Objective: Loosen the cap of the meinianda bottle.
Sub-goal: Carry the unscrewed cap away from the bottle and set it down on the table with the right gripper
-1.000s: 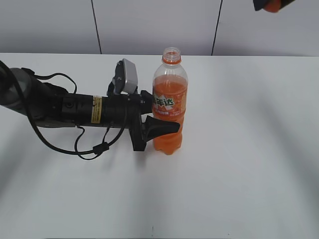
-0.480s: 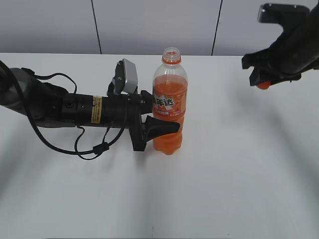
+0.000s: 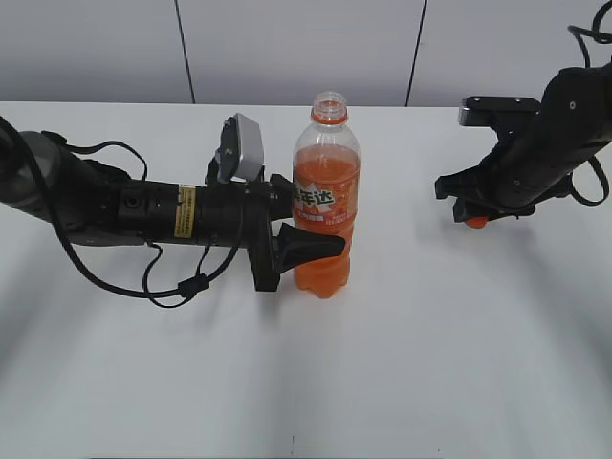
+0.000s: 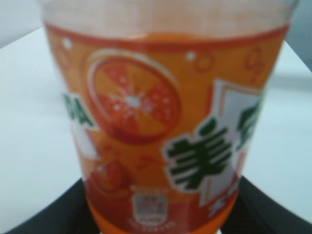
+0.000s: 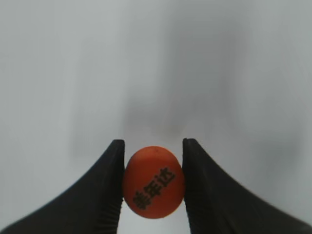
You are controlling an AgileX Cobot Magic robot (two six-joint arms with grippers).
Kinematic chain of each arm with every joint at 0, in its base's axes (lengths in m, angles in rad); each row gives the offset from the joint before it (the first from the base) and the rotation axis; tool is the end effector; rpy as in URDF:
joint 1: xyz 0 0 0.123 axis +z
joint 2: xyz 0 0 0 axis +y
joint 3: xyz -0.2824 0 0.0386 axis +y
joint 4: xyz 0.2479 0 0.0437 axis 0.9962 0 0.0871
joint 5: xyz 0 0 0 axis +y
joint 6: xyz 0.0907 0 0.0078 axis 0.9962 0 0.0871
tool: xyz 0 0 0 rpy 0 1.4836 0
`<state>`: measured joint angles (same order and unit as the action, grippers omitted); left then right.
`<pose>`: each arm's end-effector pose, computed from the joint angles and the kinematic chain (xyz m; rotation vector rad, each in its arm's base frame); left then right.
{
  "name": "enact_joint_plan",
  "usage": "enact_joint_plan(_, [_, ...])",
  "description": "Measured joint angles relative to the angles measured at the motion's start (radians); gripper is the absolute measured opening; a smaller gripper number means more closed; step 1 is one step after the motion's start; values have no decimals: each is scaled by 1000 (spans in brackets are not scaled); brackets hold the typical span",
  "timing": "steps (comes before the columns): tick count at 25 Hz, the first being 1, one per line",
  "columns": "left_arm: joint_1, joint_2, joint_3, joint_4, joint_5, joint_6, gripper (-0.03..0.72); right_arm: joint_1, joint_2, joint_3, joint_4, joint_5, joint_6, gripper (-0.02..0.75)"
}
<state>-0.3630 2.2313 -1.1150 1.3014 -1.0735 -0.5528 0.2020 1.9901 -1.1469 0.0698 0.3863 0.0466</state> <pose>0.3396 -0.2114 0.0924 1.3125 1.4938 -0.9835 0.3772 0.0797 0.1264 -0.1311 2.7156 0.1278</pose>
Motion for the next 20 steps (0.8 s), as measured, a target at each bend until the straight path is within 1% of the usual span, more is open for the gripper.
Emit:
enact_joint_plan(6, [0,0,0,-1,-1,0,402,0,52,0,0,-76,2,272])
enact_joint_plan(11, [0,1,0,-2,-1,0,402,0,93,0,-1,-79,2,272])
enact_joint_plan(13, [0,1,0,-2,-1,0,402,0,93,0,-1,-78,-3,287])
enact_joint_plan(14, [0,1,0,-2,-1,0,402,0,93,0,-1,-78,-6,310])
enact_joint_plan(15, [0,1,0,-2,-1,0,402,0,93,0,-1,-78,-8,357])
enact_joint_plan(17, [0,1,0,-2,-1,0,402,0,93,0,-1,-74,-9,490])
enact_joint_plan(18, [0,1,0,-2,-1,0,404,0,93,0,-1,-71,-10,543])
enact_joint_plan(19, [0,1,0,-2,-1,0,415,0,92,0,-1,-69,-10,590])
enact_joint_plan(20, [0,1,0,-2,-1,0,434,0,91,0,-1,-64,-11,613])
